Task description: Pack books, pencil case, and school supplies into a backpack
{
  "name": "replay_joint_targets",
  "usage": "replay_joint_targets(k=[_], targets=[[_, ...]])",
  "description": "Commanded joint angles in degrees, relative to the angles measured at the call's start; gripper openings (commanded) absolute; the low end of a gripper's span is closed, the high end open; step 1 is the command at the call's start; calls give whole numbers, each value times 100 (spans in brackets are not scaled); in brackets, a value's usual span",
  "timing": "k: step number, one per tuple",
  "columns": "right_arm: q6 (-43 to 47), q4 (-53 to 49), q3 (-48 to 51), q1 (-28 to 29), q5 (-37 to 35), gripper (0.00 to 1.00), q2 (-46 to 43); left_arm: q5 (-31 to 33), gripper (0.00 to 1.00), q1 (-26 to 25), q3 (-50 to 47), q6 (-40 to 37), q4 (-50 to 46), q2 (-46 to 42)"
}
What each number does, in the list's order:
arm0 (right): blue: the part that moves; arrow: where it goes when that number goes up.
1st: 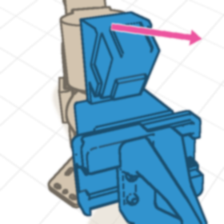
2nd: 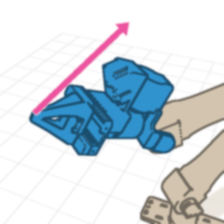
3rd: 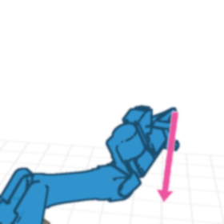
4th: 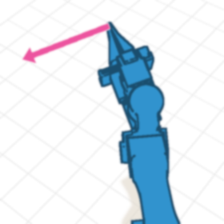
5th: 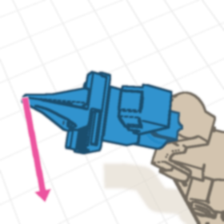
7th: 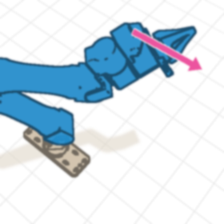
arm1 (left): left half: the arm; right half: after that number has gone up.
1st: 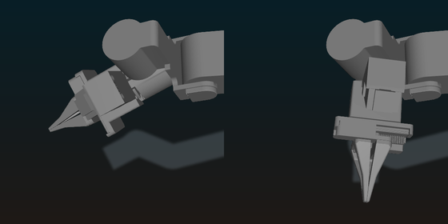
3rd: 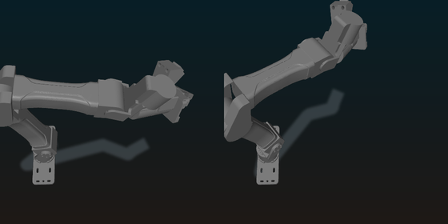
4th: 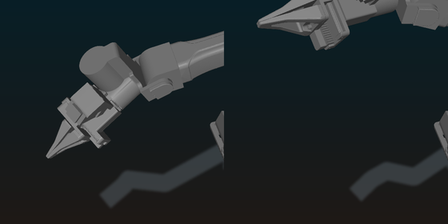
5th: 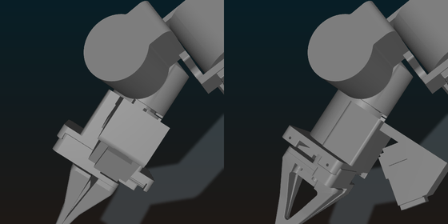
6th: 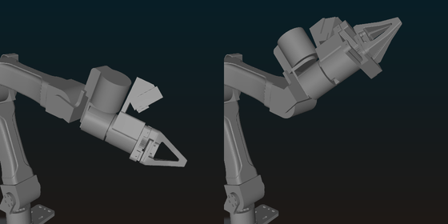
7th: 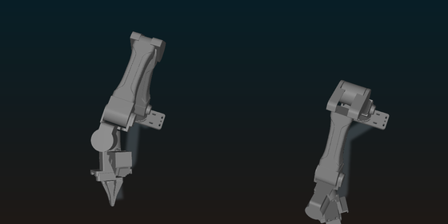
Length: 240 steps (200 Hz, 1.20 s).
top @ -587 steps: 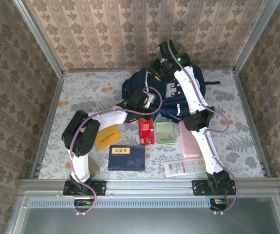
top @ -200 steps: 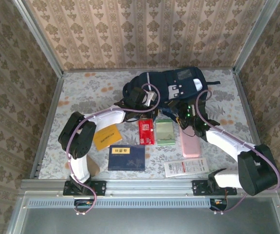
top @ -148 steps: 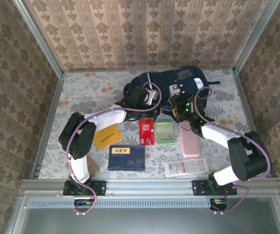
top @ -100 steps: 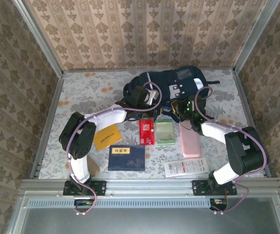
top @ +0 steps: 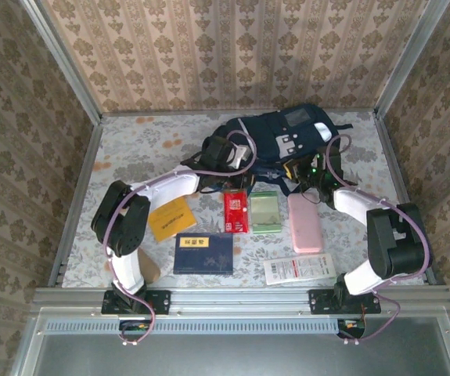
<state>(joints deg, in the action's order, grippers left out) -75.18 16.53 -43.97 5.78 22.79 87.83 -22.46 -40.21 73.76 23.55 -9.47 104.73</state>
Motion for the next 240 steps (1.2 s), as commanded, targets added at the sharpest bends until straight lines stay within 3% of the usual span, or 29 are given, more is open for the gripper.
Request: replay_joint_targets(k=[1,74,111,118,141,171,197,213,240], targets=[[82,-131,-240,-373,-394,0,69,271,0,269,-92,-286,-380,-416],[558,-786,-829,-666,-36,3,265,232,0,1045,-434,-133,-392,-419],[1419,-2081,-1699,-749,-68,11,515,-73,0,1367,-551,189,-198,-600],[1560,-2303,-1898,-747,-83,16,599,-104,0,1367,-498,123,-242,-651],[1850,-2620,-2513,-704,282,49,1033,-427,0,1177,-225,13,-536,-672],[2177,-3123,-3076,-610,398,63,1287,-680,0,779,-205,169,-342,-838],[2380,-4075,-3267,-543,-414,63,975,-667,0,565,-25,377,-204,-897],[2153,-4486,-3207,-543,-769,58,588,-611,0,437,217,362,-263,-854],[1907,-4659,-2914,-448,-886,53,-163,-500,0,248,604,258,-448,-707]])
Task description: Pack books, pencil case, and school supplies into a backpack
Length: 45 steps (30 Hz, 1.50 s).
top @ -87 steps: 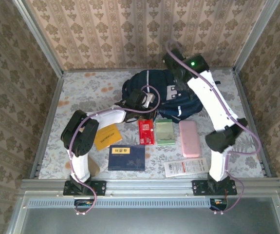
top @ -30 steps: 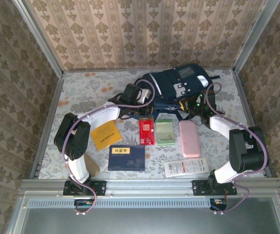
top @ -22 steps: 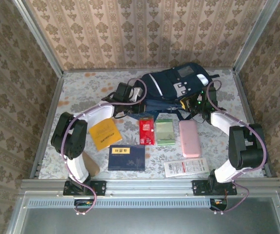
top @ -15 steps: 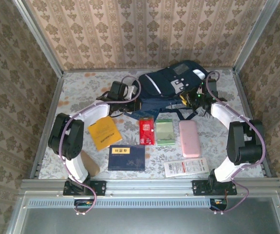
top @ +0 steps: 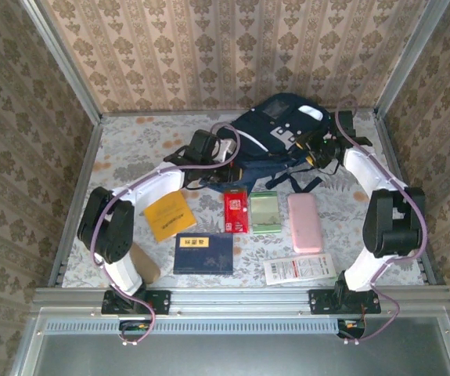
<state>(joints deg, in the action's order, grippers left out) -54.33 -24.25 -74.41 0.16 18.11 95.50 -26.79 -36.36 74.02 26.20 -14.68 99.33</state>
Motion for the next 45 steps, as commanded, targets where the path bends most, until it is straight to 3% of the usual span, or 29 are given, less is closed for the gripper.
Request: replay_joint_targets(k=[1,7,10,16,23,26,31,36,45], targets=[[-194,-585,147,114,-412,53,-956,-61,0,-140,587,-4,67,-159],[-1000,-103,770,328,609,52,-1543,57,0,-299,810,36,62,15],[-1337,12,792,768,935,56,-1528,111,0,-389,950,37,37,84],[-1983,708,801,1410,983,62,-1237,225,0,-608,1088,-9,-42,100],[-1834,753,537,1480,696,61,-566,305,0,-799,1072,-26,-79,28],[-1821,916,542,1484,681,49,-381,332,0,-844,982,-78,-108,-73],[-851,513,254,1431,236,1,-274,434,0,-822,886,-194,-377,-107],[-106,322,107,1306,365,0,-279,493,0,-714,999,-338,-751,-98],[737,-64,-135,1184,652,0,-173,-207,0,-191,985,-63,-988,-28]])
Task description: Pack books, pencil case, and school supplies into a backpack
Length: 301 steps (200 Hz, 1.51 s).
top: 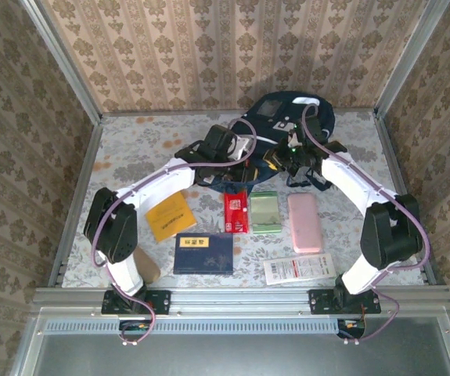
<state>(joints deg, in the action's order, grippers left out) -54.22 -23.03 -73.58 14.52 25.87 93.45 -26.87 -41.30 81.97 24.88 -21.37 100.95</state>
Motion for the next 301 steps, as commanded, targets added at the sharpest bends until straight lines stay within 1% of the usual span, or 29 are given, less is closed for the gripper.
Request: replay_joint_targets(k=[1,63,105,137,187,232,247,255,268,277,301], targets=[[752,-211,-227,-275,-117,0,41,-260,0,338,168,69,-322,-189],[887,-291,-279,-573,42,0,42,-594,0,690,-92,137,-372,-268],[953,-303,-328,-656,125,0,73,-618,0,885,-184,-3,-443,-218],[966,-265,-360,-770,238,0,86,-630,0,1101,-392,40,-227,44],[949,-109,-346,-899,516,0,85,-559,0,1115,-401,-22,13,353],[565,505,-115,-899,1085,0,150,-472,0,1117,-343,-7,205,487],[638,433,-116,-906,1002,0,154,-421,0,1126,-331,7,207,475],[752,260,-153,-920,828,0,152,-356,0,1133,-346,8,196,425],[922,-44,-233,-933,488,14,141,-208,0,1142,-407,-20,152,312],[988,-182,-280,-950,307,22,145,-102,0,1157,-444,-53,89,224],[1113,-646,-516,-969,-220,37,213,138,0,1154,-603,-76,58,20]])
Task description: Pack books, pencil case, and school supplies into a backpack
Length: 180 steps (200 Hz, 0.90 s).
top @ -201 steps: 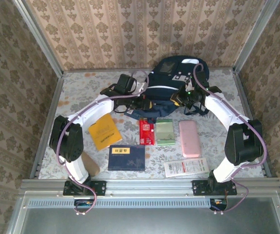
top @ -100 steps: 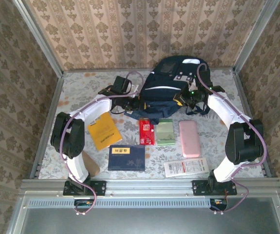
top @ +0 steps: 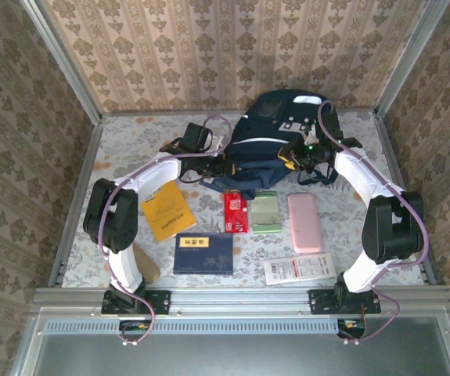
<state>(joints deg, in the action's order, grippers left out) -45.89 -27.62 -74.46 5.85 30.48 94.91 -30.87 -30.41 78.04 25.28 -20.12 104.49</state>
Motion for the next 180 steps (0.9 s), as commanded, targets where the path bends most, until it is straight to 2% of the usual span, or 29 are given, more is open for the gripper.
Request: replay_joint_targets(k=[1,36,41,65,80,95,116,143,180], targets=[[280,-187,-429,-101,-681,37,66,543,0,68,-219,-108,-56,-342],[315,-729,-549,-28,-1408,62,-97,554,0,-64,-439,43,212,-513],[282,-753,-514,0,-1473,63,-179,550,0,-97,-445,50,221,-525],[-375,-660,-158,157,-1402,64,-597,565,0,-251,-449,52,273,-593],[-1143,-574,163,312,-1150,59,-777,556,0,-335,-448,106,340,-659],[-1928,-150,615,558,-926,56,-1026,523,0,-410,-422,174,415,-731],[-2753,519,1069,1032,-960,55,-1298,506,0,-534,-328,270,463,-817],[-3154,787,1024,1467,-989,57,-1156,503,0,-705,-170,318,456,-893],[-3867,1626,1373,1533,-1027,58,-972,521,0,-889,-92,429,514,-1024]])
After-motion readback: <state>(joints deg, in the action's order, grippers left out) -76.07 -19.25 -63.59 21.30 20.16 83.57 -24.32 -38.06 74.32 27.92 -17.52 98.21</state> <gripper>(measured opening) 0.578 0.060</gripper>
